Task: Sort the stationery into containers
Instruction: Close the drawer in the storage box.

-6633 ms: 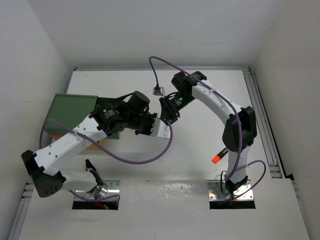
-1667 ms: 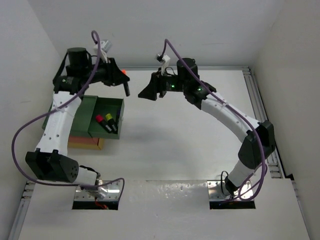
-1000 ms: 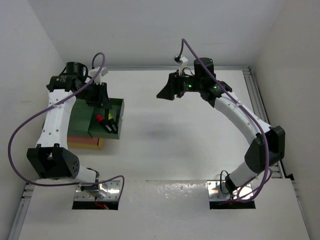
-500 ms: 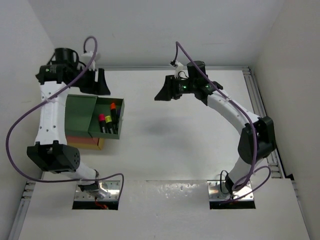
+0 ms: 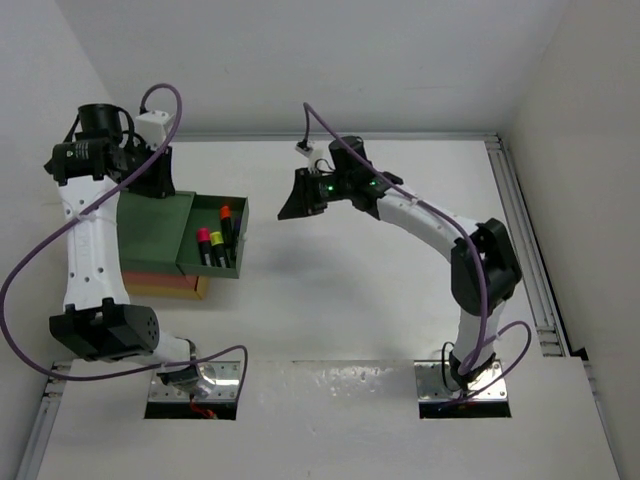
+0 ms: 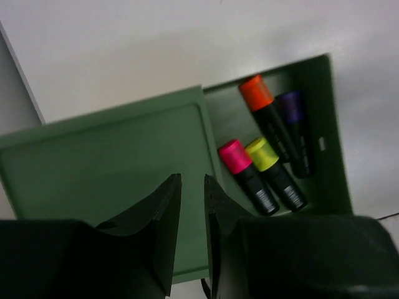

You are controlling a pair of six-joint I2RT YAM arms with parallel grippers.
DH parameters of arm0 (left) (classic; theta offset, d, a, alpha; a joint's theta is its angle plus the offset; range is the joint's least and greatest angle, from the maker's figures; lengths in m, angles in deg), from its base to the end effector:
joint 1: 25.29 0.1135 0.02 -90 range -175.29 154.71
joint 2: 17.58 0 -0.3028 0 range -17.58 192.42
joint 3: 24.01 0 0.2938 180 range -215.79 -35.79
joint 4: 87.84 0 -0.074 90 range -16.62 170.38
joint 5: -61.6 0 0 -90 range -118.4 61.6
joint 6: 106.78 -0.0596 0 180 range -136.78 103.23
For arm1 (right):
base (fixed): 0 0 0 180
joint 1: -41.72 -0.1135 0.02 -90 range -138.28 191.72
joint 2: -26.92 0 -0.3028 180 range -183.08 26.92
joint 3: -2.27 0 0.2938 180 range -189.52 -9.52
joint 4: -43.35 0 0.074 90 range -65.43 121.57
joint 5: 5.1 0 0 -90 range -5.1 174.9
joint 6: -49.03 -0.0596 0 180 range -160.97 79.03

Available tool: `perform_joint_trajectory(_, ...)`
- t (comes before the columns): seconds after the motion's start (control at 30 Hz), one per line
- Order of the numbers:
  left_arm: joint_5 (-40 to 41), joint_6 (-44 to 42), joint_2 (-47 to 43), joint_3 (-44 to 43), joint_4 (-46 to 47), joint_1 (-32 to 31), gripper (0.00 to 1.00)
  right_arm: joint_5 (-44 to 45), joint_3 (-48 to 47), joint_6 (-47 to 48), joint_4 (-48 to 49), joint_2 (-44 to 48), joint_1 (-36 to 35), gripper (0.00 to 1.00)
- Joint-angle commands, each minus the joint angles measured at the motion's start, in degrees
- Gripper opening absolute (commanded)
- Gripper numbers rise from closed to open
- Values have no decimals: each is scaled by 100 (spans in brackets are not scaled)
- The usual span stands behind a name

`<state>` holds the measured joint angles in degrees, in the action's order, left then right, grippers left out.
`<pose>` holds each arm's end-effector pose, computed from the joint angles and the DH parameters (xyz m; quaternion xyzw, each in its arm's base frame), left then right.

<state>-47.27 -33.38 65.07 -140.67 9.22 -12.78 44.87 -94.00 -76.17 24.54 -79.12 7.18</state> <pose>0.3073 0.0484 0.4798 0.0904 0.9211 -0.0616 0.3735 0.3887 0.3141 0.2974 -0.1701 0.8088 0.5158 0.2255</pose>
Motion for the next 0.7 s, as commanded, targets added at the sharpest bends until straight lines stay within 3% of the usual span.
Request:
perform_joint_trajectory(0.0,525,-291,-188,292,-206,111,28,13,-296,-127,281,-215,-149,15)
perform_joint_trajectory(0.67,1210,-282,-496,1505,-100,50,44,-57,-735,-795,1010,-1112,-694,9)
